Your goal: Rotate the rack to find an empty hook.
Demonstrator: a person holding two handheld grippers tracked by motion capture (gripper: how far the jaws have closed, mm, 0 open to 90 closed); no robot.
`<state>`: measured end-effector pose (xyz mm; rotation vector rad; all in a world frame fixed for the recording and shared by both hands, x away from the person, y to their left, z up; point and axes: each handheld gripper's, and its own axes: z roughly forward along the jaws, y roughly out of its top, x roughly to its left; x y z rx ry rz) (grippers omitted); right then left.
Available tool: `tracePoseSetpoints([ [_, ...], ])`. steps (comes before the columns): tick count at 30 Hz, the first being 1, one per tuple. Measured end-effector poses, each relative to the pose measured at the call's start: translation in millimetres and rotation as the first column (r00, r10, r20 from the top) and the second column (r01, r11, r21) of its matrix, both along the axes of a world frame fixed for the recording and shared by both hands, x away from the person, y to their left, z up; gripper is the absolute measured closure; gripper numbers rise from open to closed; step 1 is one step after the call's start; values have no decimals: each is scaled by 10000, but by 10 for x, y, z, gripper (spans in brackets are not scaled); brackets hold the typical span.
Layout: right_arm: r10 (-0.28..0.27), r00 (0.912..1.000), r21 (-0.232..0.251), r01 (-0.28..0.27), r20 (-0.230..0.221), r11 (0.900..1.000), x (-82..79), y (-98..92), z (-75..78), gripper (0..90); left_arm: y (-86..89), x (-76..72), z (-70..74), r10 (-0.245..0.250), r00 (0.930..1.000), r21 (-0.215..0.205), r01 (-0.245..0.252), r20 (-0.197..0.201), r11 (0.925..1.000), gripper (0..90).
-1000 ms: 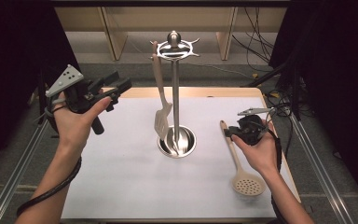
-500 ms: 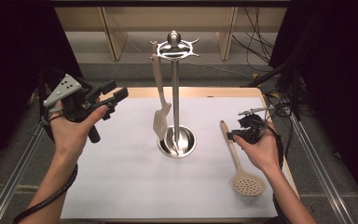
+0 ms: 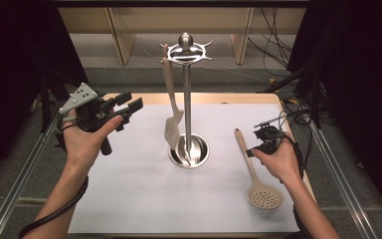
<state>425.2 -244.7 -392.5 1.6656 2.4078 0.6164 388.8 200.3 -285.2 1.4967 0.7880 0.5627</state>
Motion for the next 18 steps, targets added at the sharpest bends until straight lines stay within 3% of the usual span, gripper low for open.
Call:
tracePoseSetpoints([
  [1, -473, 9985, -7, 473, -283, 9989, 0, 35, -8, 723, 0, 1, -4, -17, 10000, 26, 17, -10, 10000, 488],
  [8, -205, 9937, -495, 152, -1099, 9987, 44, 44, -170, 714, -22, 6, -14, -73, 9998, -28, 73, -164, 10000, 486],
  [15, 249, 9917, -831, -356, -1263, 9959, 169, -18, -295, 701, -46, 33, -27, -90, 9997, -20, 89, -211, 10000, 480],
  [16, 425, 9933, -759, -509, -1074, 9958, 192, -27, -328, 697, -49, 32, -30, -83, 9997, -48, 82, -247, 10000, 479],
  [18, 408, 9907, -834, -519, -1298, 9952, 215, -15, -340, 694, -50, 34, -32, -90, 9996, -35, 89, -257, 10000, 479],
])
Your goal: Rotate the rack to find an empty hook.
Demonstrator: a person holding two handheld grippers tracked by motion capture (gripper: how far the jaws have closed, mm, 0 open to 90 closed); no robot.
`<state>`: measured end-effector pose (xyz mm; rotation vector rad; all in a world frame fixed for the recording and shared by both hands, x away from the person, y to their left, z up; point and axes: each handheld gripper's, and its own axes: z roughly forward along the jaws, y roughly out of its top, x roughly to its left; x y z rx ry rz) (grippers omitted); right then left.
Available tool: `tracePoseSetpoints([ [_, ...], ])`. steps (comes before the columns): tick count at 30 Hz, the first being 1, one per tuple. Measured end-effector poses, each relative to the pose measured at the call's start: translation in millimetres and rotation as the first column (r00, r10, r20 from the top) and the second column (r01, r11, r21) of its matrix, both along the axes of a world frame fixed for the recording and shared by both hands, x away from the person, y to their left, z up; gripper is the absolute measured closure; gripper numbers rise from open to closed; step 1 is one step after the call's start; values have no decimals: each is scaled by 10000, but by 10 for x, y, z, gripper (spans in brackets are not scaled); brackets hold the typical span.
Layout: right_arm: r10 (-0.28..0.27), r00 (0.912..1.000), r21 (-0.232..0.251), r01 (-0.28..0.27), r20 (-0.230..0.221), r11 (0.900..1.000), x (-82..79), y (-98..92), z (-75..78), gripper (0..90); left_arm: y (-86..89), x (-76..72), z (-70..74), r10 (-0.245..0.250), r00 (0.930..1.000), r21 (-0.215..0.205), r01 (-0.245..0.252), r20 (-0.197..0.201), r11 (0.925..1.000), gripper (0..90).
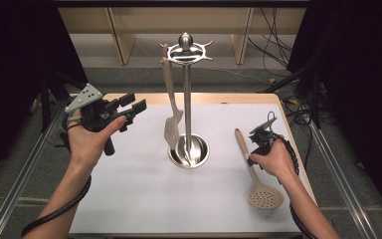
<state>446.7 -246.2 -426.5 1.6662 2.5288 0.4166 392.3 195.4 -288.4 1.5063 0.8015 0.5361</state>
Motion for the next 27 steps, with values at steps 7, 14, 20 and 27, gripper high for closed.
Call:
tracePoseSetpoints([
  [7, 289, 9993, -209, -294, -220, 9994, 87, 39, -131, 681, -8, 4, -11, -20, 10000, 4, 20, -62, 10000, 474],
  [14, -1023, 9840, -441, 968, -1458, 9943, 110, 142, -145, 660, -9, 10, -15, -31, 10000, 31, 32, -77, 10000, 472],
  [20, -305, 9911, -613, 227, -1297, 9979, 194, 106, -208, 662, -7, 16, -20, -28, 10000, 37, 28, -81, 10000, 471],
  [27, -1322, 9766, -983, 1167, -1698, 9883, 238, 202, -235, 693, -10, 19, -23, -54, 9999, 81, 55, -118, 10000, 467],
])
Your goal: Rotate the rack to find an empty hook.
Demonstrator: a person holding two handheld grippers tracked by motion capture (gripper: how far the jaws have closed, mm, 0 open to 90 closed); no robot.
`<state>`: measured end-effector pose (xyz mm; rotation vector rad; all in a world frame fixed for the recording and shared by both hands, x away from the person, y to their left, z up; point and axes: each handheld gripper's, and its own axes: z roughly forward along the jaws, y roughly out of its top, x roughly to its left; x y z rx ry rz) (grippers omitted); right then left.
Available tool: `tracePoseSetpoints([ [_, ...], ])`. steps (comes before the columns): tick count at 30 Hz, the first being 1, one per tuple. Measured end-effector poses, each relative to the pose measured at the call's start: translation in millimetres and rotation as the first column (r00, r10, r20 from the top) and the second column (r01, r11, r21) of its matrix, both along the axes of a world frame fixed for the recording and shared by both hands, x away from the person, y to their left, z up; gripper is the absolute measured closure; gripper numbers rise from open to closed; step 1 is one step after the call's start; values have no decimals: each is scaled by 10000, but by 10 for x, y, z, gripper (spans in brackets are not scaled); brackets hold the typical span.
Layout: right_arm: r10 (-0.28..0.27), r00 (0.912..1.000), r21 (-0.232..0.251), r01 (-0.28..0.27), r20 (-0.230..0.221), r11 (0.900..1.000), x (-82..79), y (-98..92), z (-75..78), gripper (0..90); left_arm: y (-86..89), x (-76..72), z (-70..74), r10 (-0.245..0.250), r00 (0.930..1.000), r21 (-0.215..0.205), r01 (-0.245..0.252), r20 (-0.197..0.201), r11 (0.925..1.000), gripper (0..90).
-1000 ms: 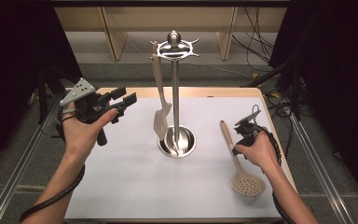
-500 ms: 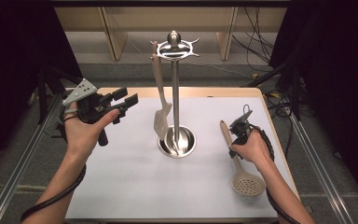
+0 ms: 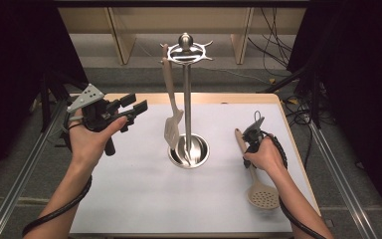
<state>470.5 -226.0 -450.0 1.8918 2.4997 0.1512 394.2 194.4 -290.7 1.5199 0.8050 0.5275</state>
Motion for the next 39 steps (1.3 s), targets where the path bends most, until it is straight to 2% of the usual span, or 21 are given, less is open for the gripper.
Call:
tracePoseSetpoints([
  [5, 49, 9999, -265, -51, -108, 9996, 38, 16, -10, 741, -10, 2, -12, 0, 10000, -65, 0, -65, 10000, 467],
  [10, -595, 9978, -228, 589, -293, 9980, 47, 47, 0, 768, -11, 0, -12, -12, 10000, -52, 11, -52, 10000, 469],
  [11, -470, 9988, -274, 465, -168, 9985, 37, 28, -12, 771, -8, -1, -10, -16, 10000, -31, 16, -33, 10000, 469],
  [13, -880, 9961, -22, 880, -110, 9961, 24, 28, -8, 775, -4, 0, -8, -20, 10000, -13, 20, -7, 10000, 469],
  [14, -765, 9970, 11, 765, -130, 9971, 17, 11, -1, 778, -3, 1, -8, -12, 10000, -15, 12, -8, 10000, 469],
  [15, -943, 9955, 113, 944, -55, 9955, 6, 24, -1, 780, 0, 3, -9, -13, 10000, 4, 13, -19, 10000, 470],
  [19, -700, 9969, 350, 688, 361, 9970, -72, 29, 38, 782, -3, 1, -12, -4, 10000, -55, 3, -60, 10000, 470],
  [20, -663, 9970, 825, 629, 399, 9946, -81, 15, 33, 783, 3, 2, -10, -14, 10000, 20, 14, -32, 10000, 470],
  [21, -538, 9982, 847, 513, 270, 9951, -107, 1, 79, 783, 4, 2, -9, -12, 10000, 29, 12, -19, 10000, 471],
  [24, -625, 9966, 1146, 561, 529, 9918, -181, -16, 147, 783, -1, -1, -6, -12, 10000, -10, 12, 3, 10000, 471],
  [26, -521, 9934, 1216, 396, 1019, 9918, -231, -50, 178, 783, -7, -3, -7, -19, 10000, -37, 19, -13, 10000, 472],
  [27, -866, 9884, 1112, 727, 1250, 9911, -274, -28, 208, 783, -11, -3, -9, -34, 10000, -25, 34, -14, 10000, 472],
  [28, -773, 9821, 1132, 583, 1717, 9919, -308, -45, 232, 783, -15, -3, -11, -42, 10000, -28, 42, -22, 10000, 472],
  [31, -758, 9682, 1445, 418, 2385, 9886, -398, -73, 314, 784, -23, -8, -12, -63, 10000, -7, 63, -34, 10000, 474],
  [32, -1113, 9633, 1702, 704, 2443, 9829, -443, -49, 347, 783, -25, -11, -12, -61, 10000, -29, 61, -48, 10000, 474],
  [33, -758, 9565, 1691, 283, 2816, 9852, -460, -79, 360, 784, -26, -11, -11, -62, 10000, -25, 62, -42, 10000, 474],
  [34, -411, 9438, 1614, -131, 3280, 9868, -487, -100, 373, 784, -28, -11, -12, -65, 10000, -20, 65, -42, 10000, 474],
  [36, -452, 9316, 1727, -191, 3606, 9848, -544, -85, 408, 784, -32, -9, -16, -65, 10000, -17, 65, -48, 10000, 476],
  [37, -421, 9215, 1788, -299, 3860, 9834, -572, -80, 421, 784, -34, -10, -18, -65, 10000, 3, 65, -51, 10000, 476],
  [38, 167, 8920, 1613, -1001, 4517, 9818, -575, -113, 405, 784, -36, -11, -18, -69, 10000, -1, 69, -64, 10000, 477],
  [39, 28, 8903, 1735, -918, 4554, 9806, -596, -98, 414, 784, -37, -11, -18, -91, 9999, 15, 91, -51, 10000, 478],
])
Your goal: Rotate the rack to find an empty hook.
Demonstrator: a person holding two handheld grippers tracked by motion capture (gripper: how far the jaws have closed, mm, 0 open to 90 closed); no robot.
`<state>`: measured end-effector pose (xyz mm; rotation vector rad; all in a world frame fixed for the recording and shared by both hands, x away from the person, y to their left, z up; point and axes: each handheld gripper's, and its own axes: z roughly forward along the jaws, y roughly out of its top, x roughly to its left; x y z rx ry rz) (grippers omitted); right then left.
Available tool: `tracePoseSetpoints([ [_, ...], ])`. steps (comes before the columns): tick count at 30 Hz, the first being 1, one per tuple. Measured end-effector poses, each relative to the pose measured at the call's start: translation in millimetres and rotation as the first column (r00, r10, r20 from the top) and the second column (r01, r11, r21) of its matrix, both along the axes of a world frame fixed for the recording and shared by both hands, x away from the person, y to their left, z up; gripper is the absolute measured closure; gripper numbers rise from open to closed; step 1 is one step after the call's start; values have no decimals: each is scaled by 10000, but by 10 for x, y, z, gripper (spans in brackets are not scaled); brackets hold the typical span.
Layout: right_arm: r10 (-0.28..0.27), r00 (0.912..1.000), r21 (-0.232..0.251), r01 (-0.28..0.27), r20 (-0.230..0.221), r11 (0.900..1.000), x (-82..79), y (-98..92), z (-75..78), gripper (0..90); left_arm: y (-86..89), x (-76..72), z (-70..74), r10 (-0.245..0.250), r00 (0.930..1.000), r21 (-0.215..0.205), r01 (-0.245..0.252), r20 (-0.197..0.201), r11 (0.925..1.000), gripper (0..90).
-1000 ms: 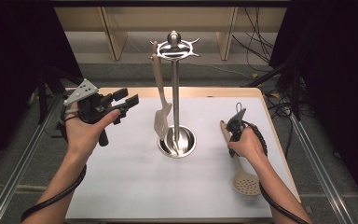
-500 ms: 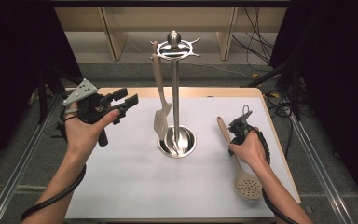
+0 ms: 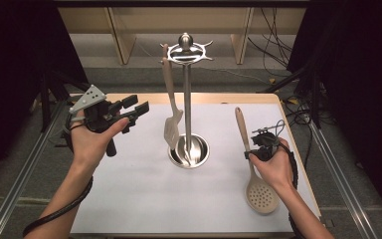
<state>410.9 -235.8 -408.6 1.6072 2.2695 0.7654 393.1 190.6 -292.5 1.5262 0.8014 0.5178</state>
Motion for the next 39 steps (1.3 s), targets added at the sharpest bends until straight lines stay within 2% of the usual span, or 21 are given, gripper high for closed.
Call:
tracePoseSetpoints([
  [3, 341, 9978, 290, -357, 561, 9989, -48, 21, 41, 784, -5, -6, 2, -28, 10000, 15, 28, 17, 10000, 481],
  [9, 381, 9878, 481, -458, 1508, 9978, -146, 84, 112, 784, -7, -22, 12, -67, 10000, -30, 68, 47, 10000, 487],
  [12, 543, 9743, 468, -660, 2187, 9967, -181, 101, 161, 785, -6, -29, 20, -77, 9999, -41, 78, 90, 10000, 490],
  [15, 523, 9637, 630, -712, 2619, 9955, -221, 136, 219, 785, -9, -40, 29, -114, 9999, -66, 115, 112, 9999, 494],
  [16, 472, 9619, 794, -710, 2692, 9943, -226, 150, 225, 785, -14, -45, 31, -128, 9998, -102, 129, 121, 9999, 496],
  [19, 659, 9557, 631, -875, 2869, 9942, -254, 180, 277, 785, -22, -58, 38, -169, 9997, -100, 171, 181, 9998, 498],
  [20, 457, 9601, 799, -703, 2760, 9943, -273, 207, 289, 785, -24, -61, 39, -174, 9997, -94, 175, 181, 9998, 498],
  [21, 512, 9552, 786, -773, 2916, 9939, -268, 213, 290, 786, -26, -65, 40, -188, 9997, -83, 190, 185, 9998, 498],
  [22, 410, 9571, 932, -705, 2868, 9931, -281, 232, 296, 786, -29, -69, 41, -193, 9997, -97, 195, 168, 9998, 499],
  [23, 606, 9465, 790, -900, 3170, 9928, -263, 222, 291, 785, -29, -72, 42, -196, 9997, -82, 197, 178, 9998, 499],
  [25, 708, 9454, 625, -954, 3182, 9935, -274, 227, 321, 786, -31, -78, 47, -206, 9995, -112, 208, 219, 9997, 502],
  [26, 713, 9470, 856, -1029, 3132, 9910, -270, 241, 320, 785, -31, -83, 51, -196, 9995, -114, 199, 227, 9997, 503],
  [27, 699, 9460, 769, -991, 3166, 9921, -278, 251, 332, 785, -30, -87, 56, -210, 9994, -126, 213, 260, 9997, 505],
  [28, 513, 9504, 950, -842, 3067, 9919, -294, 278, 338, 785, -31, -93, 61, -210, 9994, -169, 215, 287, 9996, 509],
  [32, 680, 9396, 774, -994, 3354, 9920, -293, 287, 367, 786, -36, -124, 84, -253, 9989, -230, 262, 387, 9994, 525],
  [33, 652, 9421, 973, -1025, 3290, 9900, -295, 300, 369, 786, -39, -131, 89, -275, 9987, -229, 285, 430, 9993, 527],
  [34, 736, 9425, 850, -1067, 3260, 9907, -300, 304, 384, 786, -43, -142, 97, -303, 9984, -209, 313, 472, 9993, 528],
  [35, 551, 9477, 959, -895, 3143, 9914, -319, 324, 400, 786, -49, -150, 101, -306, 9985, -222, 316, 455, 9993, 529],
  [37, 885, 9335, 777, -1227, 3476, 9894, -301, 322, 404, 786, -61, -169, 112, -352, 9981, -239, 364, 499, 9991, 530],
  [38, 601, 9435, 964, -964, 3259, 9907, -329, 346, 423, 785, -68, -176, 117, -382, 9978, -229, 395, 542, 9990, 531],
  [39, 720, 9352, 881, -1089, 3466, 9901, -322, 345, 422, 786, -73, -183, 120, -396, 9977, -192, 407, 545, 9990, 531],
])
